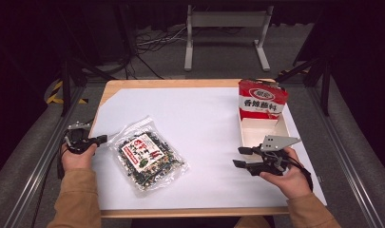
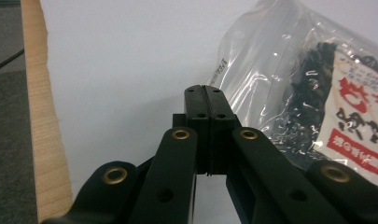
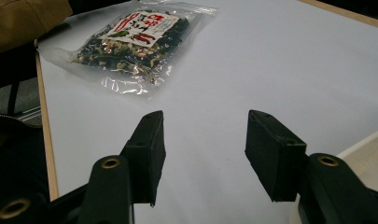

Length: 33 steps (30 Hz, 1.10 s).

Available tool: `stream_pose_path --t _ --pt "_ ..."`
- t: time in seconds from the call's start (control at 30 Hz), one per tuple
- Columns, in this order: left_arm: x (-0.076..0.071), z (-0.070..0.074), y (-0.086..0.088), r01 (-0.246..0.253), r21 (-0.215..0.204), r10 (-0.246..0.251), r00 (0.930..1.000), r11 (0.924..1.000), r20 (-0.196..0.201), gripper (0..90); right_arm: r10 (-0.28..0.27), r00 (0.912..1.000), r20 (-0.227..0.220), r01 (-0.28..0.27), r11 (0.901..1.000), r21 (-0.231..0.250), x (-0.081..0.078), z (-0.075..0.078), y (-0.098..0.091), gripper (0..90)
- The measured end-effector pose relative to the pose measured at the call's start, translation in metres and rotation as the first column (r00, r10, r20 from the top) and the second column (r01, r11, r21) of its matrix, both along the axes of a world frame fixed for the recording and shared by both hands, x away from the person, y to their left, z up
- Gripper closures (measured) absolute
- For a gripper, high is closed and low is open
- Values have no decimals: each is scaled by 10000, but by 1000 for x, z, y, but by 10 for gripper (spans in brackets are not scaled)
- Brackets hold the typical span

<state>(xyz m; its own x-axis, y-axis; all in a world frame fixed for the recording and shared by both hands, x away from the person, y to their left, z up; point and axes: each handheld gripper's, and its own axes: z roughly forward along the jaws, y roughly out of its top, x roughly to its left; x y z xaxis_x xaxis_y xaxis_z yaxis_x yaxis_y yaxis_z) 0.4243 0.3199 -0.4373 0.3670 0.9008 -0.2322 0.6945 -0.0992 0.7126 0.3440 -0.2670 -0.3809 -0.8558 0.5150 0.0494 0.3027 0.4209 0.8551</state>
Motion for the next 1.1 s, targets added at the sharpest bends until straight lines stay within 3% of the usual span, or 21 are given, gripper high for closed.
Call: stream_pose_path --t 0.33,0.53,0.6,0.63,0.87,0.93,0.97,1.0,1.1 --pt "-12 26 -4 419 -374 -376 9935 9984 1075 900 47 10000 -36 -47 9999 135 0 1 1 484" --pt "-23 48 -6 811 -744 -672 9825 9939 1735 900 56 10000 -22 -55 9996 269 1 3 3 488" --pt "-31 60 -7 1000 -717 -833 9749 9924 2067 900 103 9999 -9 -103 9993 351 2 5 4 489" --pt "-31 60 -7 1000 -717 -833 9749 9924 2067 900 103 9999 -9 -103 9993 351 2 5 4 489" --pt "-53 97 -17 1715 -678 -1426 9399 9828 3103 900 198 9998 -49 -196 9991 383 5 6 7 489" --pt "-62 108 -23 2011 -503 -1718 9222 9783 3464 900 255 9997 -7 -255 9988 407 5 7 8 489" --pt "-62 108 -23 2011 -503 -1718 9222 9783 3464 900 255 9997 -7 -255 9988 407 5 7 8 489" --pt "-68 116 -27 2176 -387 -1888 9113 9753 3659 900 278 9996 -4 -278 9987 420 5 8 9 489" --pt "-78 128 -32 2584 -463 -2191 8899 9649 4001 900 294 9996 40 -295 9983 496 4 9 9 488"
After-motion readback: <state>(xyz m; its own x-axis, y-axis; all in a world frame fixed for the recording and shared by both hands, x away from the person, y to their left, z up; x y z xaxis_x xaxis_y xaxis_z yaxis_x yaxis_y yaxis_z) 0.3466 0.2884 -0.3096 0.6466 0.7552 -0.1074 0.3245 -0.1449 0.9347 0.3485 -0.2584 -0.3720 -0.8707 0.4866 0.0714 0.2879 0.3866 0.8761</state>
